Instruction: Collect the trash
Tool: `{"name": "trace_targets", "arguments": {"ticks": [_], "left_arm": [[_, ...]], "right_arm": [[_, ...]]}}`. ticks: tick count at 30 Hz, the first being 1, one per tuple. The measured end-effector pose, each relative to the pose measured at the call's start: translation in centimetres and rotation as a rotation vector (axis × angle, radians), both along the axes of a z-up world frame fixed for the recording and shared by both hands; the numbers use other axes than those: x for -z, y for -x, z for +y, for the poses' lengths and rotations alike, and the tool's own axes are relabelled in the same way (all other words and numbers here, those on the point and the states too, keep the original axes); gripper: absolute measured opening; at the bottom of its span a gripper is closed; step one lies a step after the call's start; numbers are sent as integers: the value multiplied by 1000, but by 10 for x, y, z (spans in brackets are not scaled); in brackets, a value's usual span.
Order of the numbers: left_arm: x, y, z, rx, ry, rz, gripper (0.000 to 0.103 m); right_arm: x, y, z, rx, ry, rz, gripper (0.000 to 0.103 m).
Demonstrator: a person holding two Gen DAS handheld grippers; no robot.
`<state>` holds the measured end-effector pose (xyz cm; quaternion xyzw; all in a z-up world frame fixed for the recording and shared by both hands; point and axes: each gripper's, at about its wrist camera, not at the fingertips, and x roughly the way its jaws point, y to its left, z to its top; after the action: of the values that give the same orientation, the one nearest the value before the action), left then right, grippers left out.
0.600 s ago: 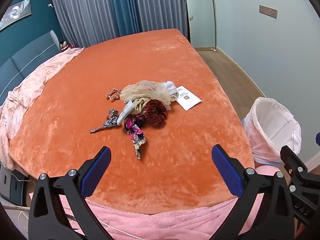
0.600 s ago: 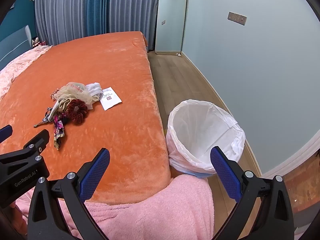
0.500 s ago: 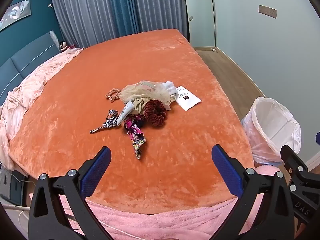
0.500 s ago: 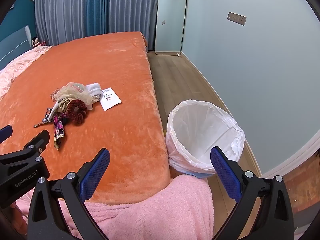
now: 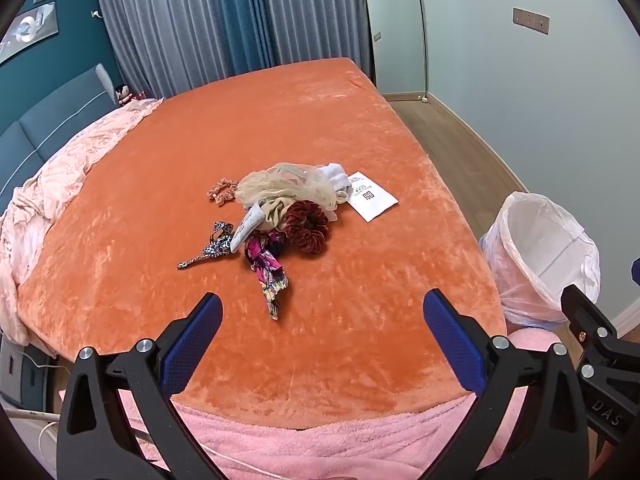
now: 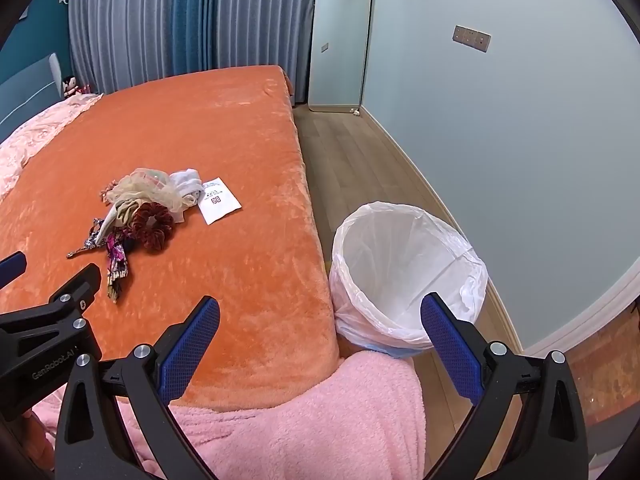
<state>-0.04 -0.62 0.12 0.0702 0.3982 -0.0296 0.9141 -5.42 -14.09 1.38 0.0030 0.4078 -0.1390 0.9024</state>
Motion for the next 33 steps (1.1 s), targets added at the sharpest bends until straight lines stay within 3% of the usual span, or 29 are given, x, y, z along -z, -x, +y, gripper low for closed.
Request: {"name": "trace_targets", "arguments": {"ticks": [33], "left_arm": [[-4, -1, -5, 22, 2, -7, 96]], "right_arm": [[1, -2, -1, 3, -3, -4, 96]]}}
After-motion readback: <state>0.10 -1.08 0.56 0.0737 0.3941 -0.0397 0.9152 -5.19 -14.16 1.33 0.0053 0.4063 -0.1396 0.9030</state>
